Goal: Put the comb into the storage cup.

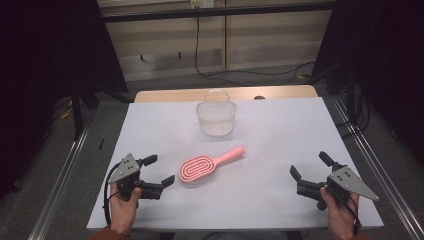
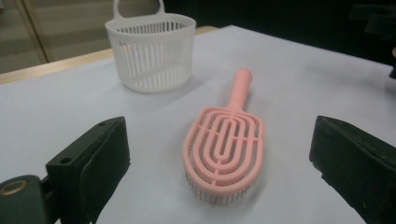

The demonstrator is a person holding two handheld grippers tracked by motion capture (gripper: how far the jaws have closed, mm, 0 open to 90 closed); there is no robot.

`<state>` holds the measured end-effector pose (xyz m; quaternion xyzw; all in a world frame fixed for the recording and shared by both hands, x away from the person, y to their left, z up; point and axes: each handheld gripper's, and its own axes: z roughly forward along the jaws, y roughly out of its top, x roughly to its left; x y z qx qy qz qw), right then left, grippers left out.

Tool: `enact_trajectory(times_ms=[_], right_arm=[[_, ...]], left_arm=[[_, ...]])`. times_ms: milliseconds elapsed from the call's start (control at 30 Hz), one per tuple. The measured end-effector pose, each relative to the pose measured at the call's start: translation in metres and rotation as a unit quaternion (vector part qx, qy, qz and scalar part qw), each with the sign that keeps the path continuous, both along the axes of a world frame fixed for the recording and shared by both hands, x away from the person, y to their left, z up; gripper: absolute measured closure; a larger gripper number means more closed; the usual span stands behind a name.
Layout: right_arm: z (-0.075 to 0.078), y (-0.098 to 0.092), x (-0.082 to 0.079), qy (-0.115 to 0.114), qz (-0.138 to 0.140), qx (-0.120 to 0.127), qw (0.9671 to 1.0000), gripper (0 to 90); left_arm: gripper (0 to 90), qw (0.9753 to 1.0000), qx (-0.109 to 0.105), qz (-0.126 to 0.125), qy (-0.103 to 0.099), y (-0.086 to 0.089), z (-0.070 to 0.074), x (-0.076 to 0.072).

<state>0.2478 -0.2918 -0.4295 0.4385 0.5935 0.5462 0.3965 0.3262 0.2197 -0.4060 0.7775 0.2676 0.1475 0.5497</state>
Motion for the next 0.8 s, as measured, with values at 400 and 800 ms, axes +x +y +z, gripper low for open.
enact_trajectory(times_ms=[400,800], right_arm=[[0.000,0.000,-0.001,0.000,0.003,0.002,1.0000,0.0],[0.000,0.000,0.000,0.000,0.004,0.002,1.0000,0.0]], left_arm=[[4.2,0.9997,-0.019,-0.014,0.007,-0.013,0.002,0.014],[2.5,0.9989,-0.014,-0.042,0.018,-0.035,0.007,0.033]])
